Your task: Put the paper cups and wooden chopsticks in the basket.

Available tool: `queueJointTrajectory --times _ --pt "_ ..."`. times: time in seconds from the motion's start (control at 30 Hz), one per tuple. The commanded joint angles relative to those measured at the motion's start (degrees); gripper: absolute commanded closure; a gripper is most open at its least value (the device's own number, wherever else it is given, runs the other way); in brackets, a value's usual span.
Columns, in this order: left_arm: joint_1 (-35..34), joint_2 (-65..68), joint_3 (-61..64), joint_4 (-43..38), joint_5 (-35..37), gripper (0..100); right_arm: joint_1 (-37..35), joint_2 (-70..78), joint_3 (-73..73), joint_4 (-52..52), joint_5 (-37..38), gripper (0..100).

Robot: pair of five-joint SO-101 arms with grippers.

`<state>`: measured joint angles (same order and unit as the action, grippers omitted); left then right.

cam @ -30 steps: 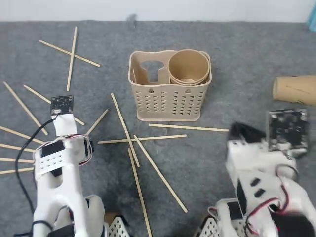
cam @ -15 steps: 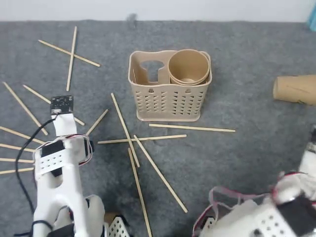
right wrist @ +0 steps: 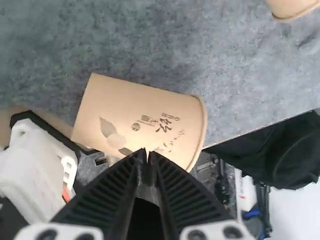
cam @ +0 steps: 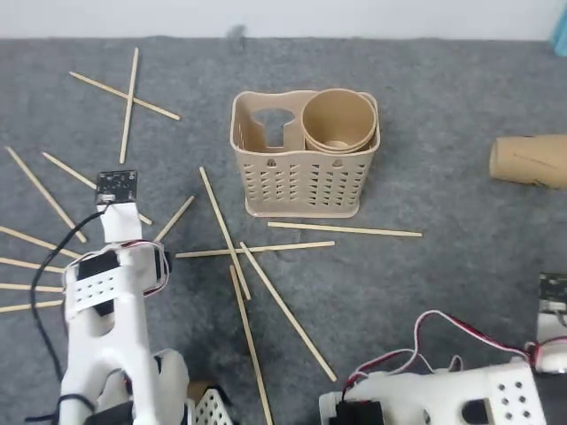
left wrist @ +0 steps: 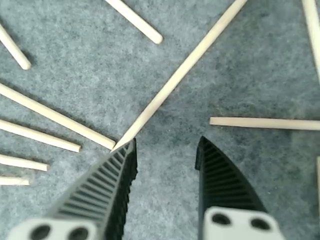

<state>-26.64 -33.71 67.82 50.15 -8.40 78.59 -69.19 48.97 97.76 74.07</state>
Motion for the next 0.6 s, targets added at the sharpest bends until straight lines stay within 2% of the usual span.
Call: queueJointTrajectory --times 0.0,0.3,0.57 --pt "0.1 -1.8 -0.1 -1.0 -0.3 82 0.3 1.0 2.9 -1.4 4.7 99.1" --pt "0.3 -1.8 -0.1 -1.0 -0.3 82 0.1 1.0 10.3 -8.5 5.1 99.0" --pt "0.2 -1.8 -0.1 -1.0 -0.3 82 -0.4 1.0 16.2 -19.0 5.0 98.9"
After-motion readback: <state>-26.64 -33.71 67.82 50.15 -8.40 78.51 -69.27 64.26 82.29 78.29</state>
